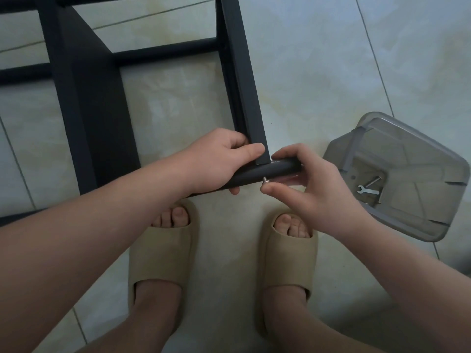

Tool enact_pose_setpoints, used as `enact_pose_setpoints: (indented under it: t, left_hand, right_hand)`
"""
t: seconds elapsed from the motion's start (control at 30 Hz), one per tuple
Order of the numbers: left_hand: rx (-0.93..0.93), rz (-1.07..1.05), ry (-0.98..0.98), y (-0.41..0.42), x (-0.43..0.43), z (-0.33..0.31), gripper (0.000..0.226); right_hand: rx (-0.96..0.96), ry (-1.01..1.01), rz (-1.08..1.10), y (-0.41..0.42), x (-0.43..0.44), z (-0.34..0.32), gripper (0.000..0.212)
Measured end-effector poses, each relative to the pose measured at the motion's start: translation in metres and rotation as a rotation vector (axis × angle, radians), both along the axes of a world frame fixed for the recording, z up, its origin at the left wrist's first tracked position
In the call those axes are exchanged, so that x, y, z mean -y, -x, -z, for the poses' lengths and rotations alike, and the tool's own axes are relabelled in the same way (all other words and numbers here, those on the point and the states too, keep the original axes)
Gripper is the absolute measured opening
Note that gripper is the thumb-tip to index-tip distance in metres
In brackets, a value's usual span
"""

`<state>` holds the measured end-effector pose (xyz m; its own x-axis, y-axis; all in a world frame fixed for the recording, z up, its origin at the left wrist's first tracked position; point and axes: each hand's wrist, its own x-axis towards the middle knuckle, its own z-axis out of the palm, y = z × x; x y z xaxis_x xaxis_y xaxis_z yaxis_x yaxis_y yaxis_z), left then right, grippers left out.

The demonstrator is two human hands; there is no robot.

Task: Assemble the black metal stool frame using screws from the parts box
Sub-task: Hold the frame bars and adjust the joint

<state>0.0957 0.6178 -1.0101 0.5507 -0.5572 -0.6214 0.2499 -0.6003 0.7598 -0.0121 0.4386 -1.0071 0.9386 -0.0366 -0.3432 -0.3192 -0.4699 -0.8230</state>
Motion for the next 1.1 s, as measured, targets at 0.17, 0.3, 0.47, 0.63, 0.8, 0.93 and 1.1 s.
enact_pose_setpoints:
  t: [0.17,0.3,0.47,0.63,0.8,0.93,1.1]
  left_hand:
    - [0.011,0.003,0.002,0.0,0.0,-0.001,0.04]
    - [-0.008,0.003,0.009,0.0,0.0,-0.001,0.04]
    - [-0.001,0.013,-0.02,0.0,-0.001,-0.001,0.041]
    - [0.016,0.014,-0.022,0.0,0.0,-0.001,0.039]
    - [0.017,0.012,-0.028,0.0,0.0,-0.001,0.04]
    - [0.016,0.014,-0.032,0.0,0.001,-0.001,0.04]
    - [0.024,0.017,-0.019,-0.001,0.001,-0.006,0.04]
  right_hand:
    - [-0.02,-0.087,0.051,-0.001,0.003,0.006,0.041]
    - [0.007,-0.117,0.069,0.0,0.004,0.012,0.043]
    - [0.047,-0.13,0.059,0.002,0.004,0.015,0.04]
    - [0.067,-0.09,-0.024,-0.003,0.006,0.008,0.042]
    - [-0.012,-0.097,-0.016,-0.01,0.011,0.006,0.051]
    - [-0.003,-0.152,0.055,-0.007,0.007,0.008,0.054]
    - [0.031,-0.195,0.101,-0.004,0.005,0.007,0.049]
